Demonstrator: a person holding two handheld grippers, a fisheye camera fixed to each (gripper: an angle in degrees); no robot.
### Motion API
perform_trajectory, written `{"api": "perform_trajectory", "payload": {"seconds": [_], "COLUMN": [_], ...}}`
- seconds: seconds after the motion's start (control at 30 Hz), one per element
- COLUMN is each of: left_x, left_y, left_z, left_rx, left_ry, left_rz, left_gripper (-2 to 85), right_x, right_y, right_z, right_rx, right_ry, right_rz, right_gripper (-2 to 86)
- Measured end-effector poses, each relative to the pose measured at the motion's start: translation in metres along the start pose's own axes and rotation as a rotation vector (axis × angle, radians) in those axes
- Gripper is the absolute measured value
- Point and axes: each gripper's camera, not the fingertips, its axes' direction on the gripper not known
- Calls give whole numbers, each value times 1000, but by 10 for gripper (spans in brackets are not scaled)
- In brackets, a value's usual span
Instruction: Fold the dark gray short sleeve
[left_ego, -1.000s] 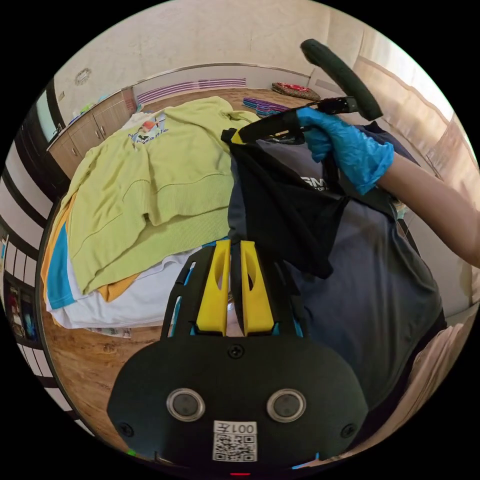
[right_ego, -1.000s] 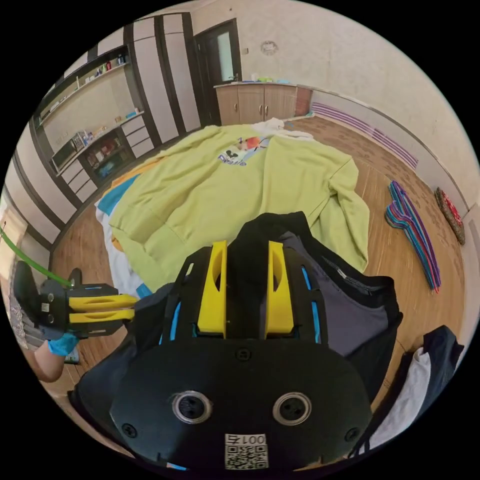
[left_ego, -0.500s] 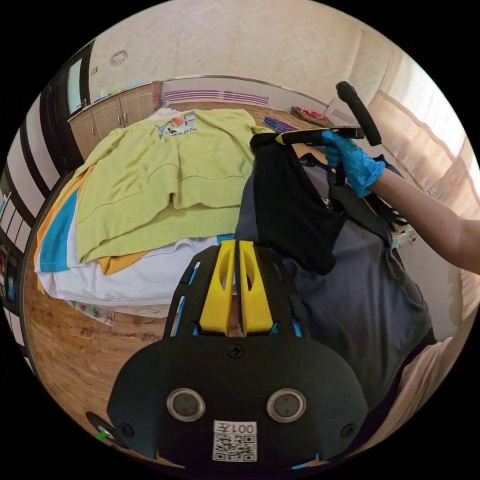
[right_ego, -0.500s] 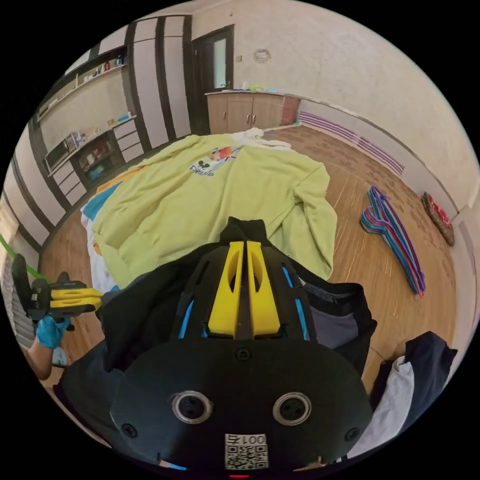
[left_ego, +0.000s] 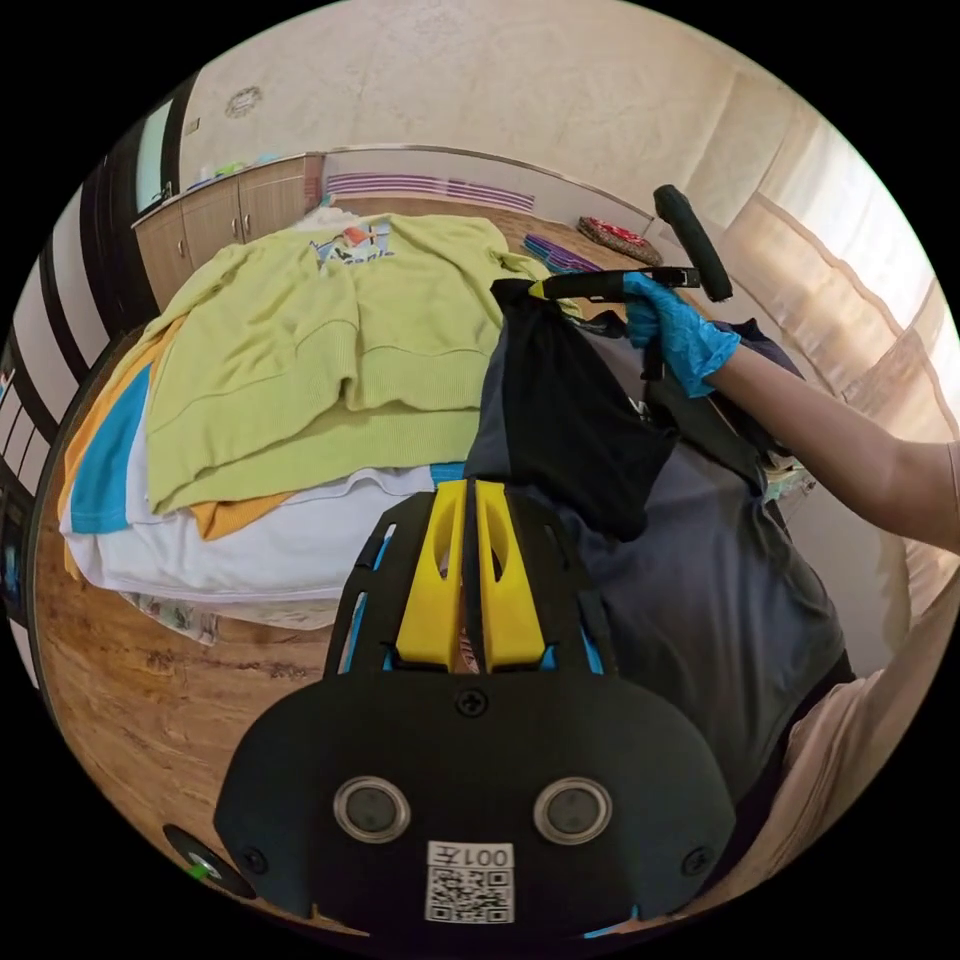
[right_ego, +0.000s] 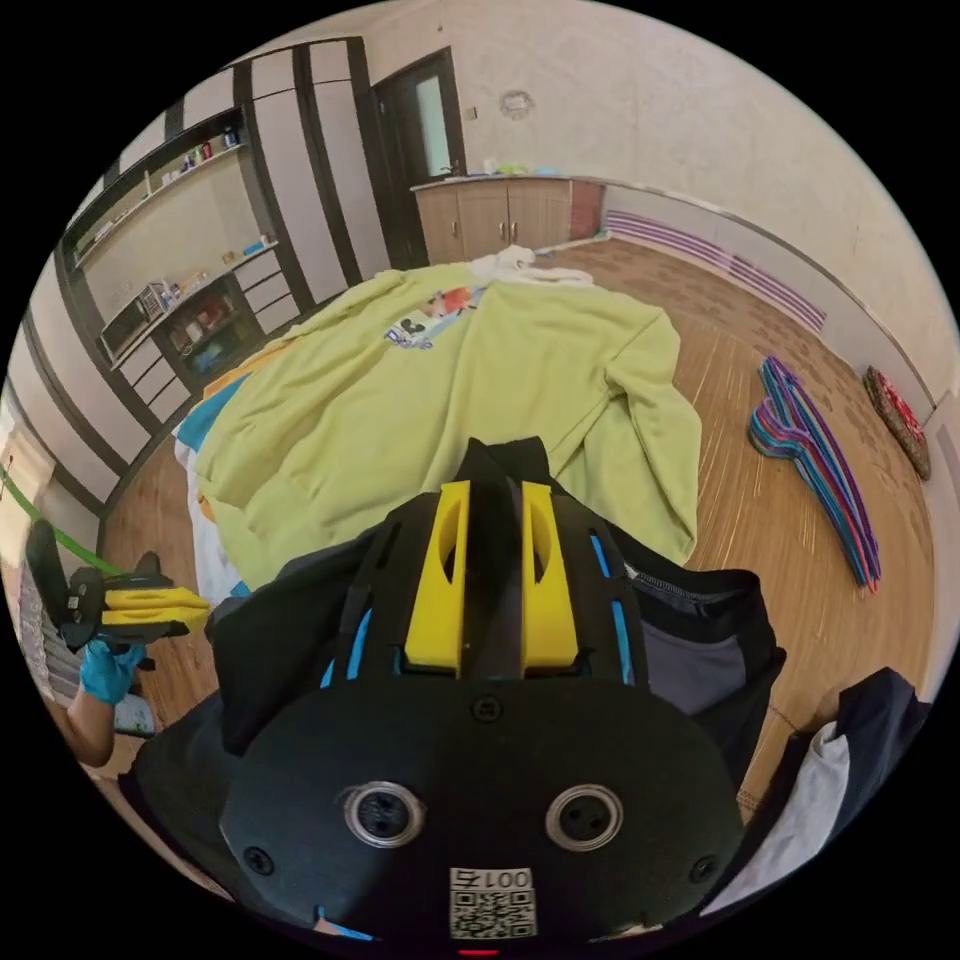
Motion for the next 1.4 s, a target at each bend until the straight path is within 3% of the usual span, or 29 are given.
{"api": "perform_trajectory", "payload": {"seconds": [0.13, 0.3, 0.47, 0.6, 0.8, 1.1, 1.4], "left_x": [9, 19, 26, 24, 10, 10, 32], "left_y": [-10, -18, -12, 2, 16, 15, 11], "left_z": [3, 24, 27, 4, 4, 20, -26], "left_rx": [16, -22, -14, 115, 106, 32, 136], "left_ry": [-16, -38, -82, -168, -169, -136, -136], "left_rz": [107, 135, 112, 71, -6, 10, 54], "left_gripper": [8, 6, -13, -15, -14, -16, -12], "right_x": [-4, 7, 18, 38, 65, 46, -4], "right_y": [-16, -30, -41, -49, -55, -67, -34], "right_z": [14, 38, 37, 29, 37, 57, -26], "right_rx": [-70, -145, -111, -47, -29, -146, -90], "right_ry": [12, -63, -85, -147, -180, -125, -87], "right_rz": [-63, 15, 55, 107, 199, 100, -172], "right_gripper": [66, 38, 19, 13, 13, 39, 68]}}
